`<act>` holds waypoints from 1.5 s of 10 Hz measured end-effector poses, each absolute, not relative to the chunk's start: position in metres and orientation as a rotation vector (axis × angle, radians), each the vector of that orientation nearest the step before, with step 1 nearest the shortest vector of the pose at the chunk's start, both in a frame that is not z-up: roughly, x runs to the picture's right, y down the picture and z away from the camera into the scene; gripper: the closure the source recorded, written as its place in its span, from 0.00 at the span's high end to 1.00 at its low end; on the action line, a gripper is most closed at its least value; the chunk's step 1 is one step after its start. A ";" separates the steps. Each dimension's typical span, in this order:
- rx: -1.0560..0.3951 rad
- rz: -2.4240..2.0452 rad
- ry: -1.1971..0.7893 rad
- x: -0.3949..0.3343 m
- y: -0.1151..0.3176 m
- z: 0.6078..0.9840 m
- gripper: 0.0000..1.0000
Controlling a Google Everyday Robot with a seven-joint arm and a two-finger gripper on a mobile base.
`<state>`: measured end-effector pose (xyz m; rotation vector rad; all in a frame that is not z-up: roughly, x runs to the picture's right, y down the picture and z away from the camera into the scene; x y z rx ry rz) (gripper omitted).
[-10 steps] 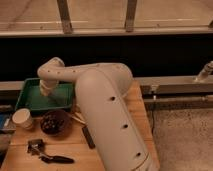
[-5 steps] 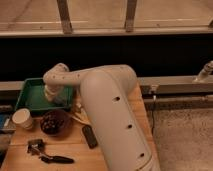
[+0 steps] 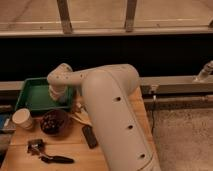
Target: Wipe tray with sponge
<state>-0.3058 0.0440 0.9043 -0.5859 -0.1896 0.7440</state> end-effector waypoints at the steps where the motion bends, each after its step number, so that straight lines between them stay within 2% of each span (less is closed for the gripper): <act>1: -0.574 0.738 -0.193 -0.306 0.035 0.909 0.00; 5: -0.579 0.760 -0.229 -0.298 0.007 0.942 0.00; 8: -0.600 0.734 -0.278 -0.316 -0.001 0.949 0.00; 12: -0.625 0.632 -0.398 -0.364 0.002 0.908 0.00; 15: -0.672 0.569 -0.435 -0.390 0.031 0.882 0.00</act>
